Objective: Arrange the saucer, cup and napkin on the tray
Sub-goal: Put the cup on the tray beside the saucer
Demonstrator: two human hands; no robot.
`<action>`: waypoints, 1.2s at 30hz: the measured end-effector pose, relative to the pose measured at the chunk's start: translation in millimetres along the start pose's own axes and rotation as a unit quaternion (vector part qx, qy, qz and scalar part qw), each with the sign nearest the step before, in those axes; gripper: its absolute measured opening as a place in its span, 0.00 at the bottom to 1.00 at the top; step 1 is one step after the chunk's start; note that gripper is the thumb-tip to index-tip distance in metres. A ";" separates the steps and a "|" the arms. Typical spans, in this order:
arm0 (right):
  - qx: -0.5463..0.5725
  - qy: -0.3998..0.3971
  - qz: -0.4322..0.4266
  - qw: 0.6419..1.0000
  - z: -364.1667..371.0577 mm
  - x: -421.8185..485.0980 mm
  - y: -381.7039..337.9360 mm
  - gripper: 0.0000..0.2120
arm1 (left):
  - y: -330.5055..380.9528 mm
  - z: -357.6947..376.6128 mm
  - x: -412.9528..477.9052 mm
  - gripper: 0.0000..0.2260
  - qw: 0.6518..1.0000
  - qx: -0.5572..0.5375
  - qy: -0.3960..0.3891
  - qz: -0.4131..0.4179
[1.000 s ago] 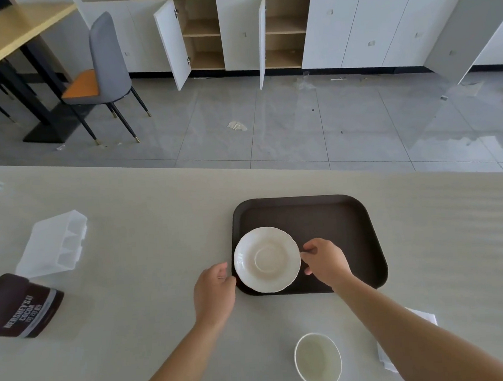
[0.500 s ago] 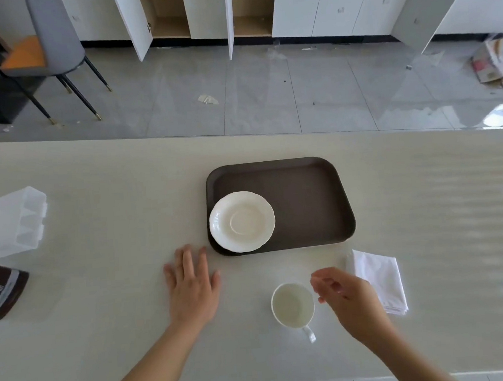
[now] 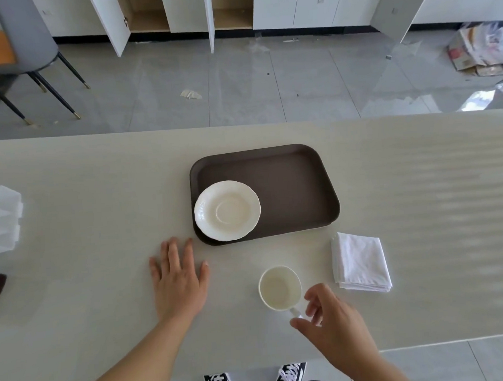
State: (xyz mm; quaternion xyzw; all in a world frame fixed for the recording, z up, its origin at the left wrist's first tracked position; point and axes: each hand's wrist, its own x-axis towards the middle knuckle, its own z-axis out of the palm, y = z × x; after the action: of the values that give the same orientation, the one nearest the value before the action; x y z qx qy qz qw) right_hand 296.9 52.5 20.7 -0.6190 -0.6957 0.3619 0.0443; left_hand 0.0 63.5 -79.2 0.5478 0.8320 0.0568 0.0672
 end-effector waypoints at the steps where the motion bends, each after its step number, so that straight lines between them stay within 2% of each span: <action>1: -0.005 0.000 0.004 1.000 2.3 1.1 1.8 0.15 | -0.2 0.6 0.0 0.29 1.000 -0.001 0.000 -0.002; 5: 0.017 0.032 -0.006 0.999 10.3 6.5 6.5 0.06 | 0.2 1.2 0.2 0.29 1.000 -0.004 0.002 -0.007; 9: 0.040 0.074 -0.018 0.996 8.9 17.1 8.6 0.01 | 0.6 0.7 -0.2 0.29 1.000 -0.005 0.008 -0.007; 18: 0.062 0.123 -0.109 0.984 -17.4 48.3 11.9 0.03 | -0.3 2.2 -0.1 0.28 1.000 -0.009 0.020 -0.009; 25: 0.043 0.165 -0.145 0.975 -60.9 121.3 -5.5 0.01 | 1.3 -0.1 0.4 0.29 1.000 0.001 0.012 -0.011; 36: 0.012 0.099 -0.111 0.989 -71.0 194.4 -6.0 0.05 | 1.3 -5.0 1.2 0.29 1.000 -0.004 0.004 -0.015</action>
State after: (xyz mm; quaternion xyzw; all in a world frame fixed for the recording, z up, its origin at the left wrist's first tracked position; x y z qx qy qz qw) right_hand 283.4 258.2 1.1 -0.5698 -0.7480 0.3000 0.1604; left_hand -0.1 65.0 -74.1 0.5349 0.8400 0.0612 0.0672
